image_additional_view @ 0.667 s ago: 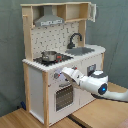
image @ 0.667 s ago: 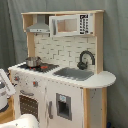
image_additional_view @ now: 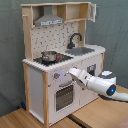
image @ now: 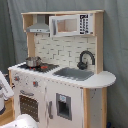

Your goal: Play with the kitchen

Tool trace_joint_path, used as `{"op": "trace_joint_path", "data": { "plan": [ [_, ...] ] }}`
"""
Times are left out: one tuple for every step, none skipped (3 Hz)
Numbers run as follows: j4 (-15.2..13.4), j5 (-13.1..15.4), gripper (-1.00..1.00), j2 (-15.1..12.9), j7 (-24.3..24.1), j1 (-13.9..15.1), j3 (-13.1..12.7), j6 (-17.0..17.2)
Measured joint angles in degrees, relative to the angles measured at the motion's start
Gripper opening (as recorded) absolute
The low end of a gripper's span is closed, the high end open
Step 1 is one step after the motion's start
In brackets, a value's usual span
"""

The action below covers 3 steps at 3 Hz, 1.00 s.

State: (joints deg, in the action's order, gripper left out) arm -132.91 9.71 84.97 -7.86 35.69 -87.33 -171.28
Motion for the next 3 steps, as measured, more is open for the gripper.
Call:
{"op": "trace_joint_path", "data": {
  "plan": [
    [-2.2, 0.0, 1.0, 0.0, -1.7, -4.5, 0.1, 2.6],
    [-4.1, 0.0, 1.0, 0.1, -6.5, -7.1, -0.2, 3.5],
    [-5.3, 0.0, 1.0, 0.5, -13.1, -8.0, -0.3, 3.2]
  ]
}}
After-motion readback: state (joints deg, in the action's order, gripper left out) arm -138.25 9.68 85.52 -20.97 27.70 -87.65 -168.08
